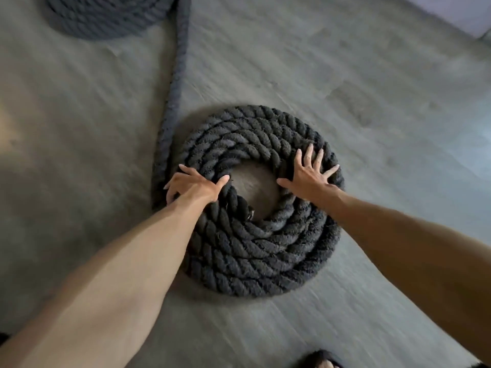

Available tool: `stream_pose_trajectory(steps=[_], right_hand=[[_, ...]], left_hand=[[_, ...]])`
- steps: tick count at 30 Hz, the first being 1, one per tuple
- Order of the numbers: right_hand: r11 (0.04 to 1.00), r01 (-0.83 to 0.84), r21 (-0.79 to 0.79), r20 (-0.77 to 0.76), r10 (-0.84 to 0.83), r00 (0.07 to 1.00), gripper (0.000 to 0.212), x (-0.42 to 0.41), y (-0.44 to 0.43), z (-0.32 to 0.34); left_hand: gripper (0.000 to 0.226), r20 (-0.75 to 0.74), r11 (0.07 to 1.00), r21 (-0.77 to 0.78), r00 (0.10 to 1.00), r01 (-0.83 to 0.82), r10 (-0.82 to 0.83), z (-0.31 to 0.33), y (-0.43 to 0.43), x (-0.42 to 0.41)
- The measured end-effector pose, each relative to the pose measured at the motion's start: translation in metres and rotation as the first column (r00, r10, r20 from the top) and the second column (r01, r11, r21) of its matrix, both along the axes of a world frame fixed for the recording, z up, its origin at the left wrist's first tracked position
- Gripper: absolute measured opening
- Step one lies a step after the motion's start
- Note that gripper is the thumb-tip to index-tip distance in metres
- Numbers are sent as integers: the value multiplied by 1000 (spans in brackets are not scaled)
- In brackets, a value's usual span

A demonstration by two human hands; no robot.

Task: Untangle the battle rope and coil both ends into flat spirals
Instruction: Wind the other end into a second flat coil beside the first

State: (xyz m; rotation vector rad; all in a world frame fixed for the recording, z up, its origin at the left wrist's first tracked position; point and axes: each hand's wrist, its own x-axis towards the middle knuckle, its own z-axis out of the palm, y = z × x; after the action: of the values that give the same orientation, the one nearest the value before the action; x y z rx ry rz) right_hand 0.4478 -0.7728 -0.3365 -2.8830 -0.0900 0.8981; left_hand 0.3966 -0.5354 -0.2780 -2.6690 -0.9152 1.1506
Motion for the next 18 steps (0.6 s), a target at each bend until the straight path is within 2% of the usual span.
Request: stream_pose_trajectory(steps=[7, 11, 13, 16, 18], right_hand=[[982, -188, 6, -63, 188, 980, 102, 84, 8, 11], [954, -301, 10, -75, 301, 951, 100, 136, 12, 11], [939, -344, 5, -82, 343, 936, 100, 157, 13, 9], [932, -362, 1, -55, 362, 931, 100, 169, 13, 2], [934, -357, 12, -22, 357, 934, 100, 169, 14, -1]], left_hand=[[119, 47, 992, -11, 991, -126, 126, 1, -5, 22], [118, 37, 999, 0, 999, -40, 40, -20, 4, 37], [119, 25, 998, -18, 998, -53, 53, -31, 12, 46], [107, 95, 989, -86, 987, -121, 129, -41, 33, 69], [96, 177, 993, -80, 979, -87, 100, -41, 49, 87]])
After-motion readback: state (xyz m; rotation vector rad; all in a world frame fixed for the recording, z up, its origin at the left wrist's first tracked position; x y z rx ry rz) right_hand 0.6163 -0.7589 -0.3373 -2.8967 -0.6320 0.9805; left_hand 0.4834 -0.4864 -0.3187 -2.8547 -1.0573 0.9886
